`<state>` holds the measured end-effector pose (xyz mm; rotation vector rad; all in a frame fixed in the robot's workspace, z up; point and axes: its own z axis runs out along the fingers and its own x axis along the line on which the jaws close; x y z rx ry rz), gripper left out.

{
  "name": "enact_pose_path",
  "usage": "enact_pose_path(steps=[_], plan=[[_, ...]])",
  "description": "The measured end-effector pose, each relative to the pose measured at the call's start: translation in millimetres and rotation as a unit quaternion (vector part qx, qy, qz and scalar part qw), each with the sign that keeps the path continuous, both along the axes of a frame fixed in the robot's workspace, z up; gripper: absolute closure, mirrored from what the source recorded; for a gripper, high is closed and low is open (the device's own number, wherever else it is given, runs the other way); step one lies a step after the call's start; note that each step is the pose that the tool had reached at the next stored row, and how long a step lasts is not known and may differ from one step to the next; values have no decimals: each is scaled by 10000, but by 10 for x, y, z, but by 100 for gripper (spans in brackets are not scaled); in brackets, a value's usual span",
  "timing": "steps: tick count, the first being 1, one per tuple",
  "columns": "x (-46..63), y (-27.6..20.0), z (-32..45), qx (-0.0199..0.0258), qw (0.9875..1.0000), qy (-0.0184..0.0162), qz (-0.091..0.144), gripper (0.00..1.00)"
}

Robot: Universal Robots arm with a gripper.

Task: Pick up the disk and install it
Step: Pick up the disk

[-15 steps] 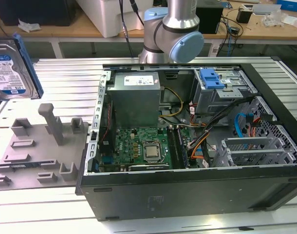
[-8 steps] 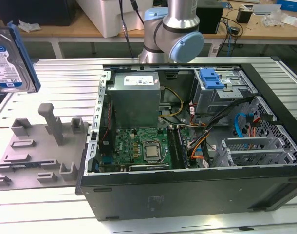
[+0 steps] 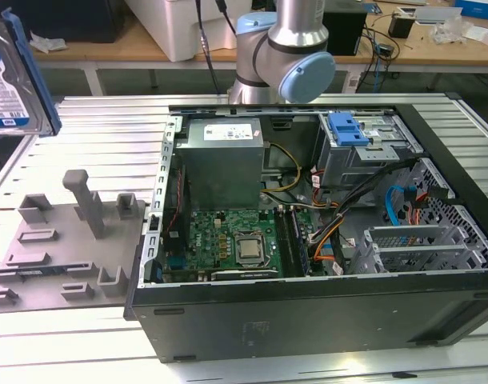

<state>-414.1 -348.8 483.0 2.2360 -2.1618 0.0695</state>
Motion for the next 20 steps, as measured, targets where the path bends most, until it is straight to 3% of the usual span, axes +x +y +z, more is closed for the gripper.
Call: enact_pose_path(steps=[5,9,11,20], plan=[[101,-11,130,19,10000,0,-1,63],[219,-46,171,40,10000,1,-1,63],[281,-76,176,46,10000,1,-1,63],[685,-289,182,55,10000,13,0,63]])
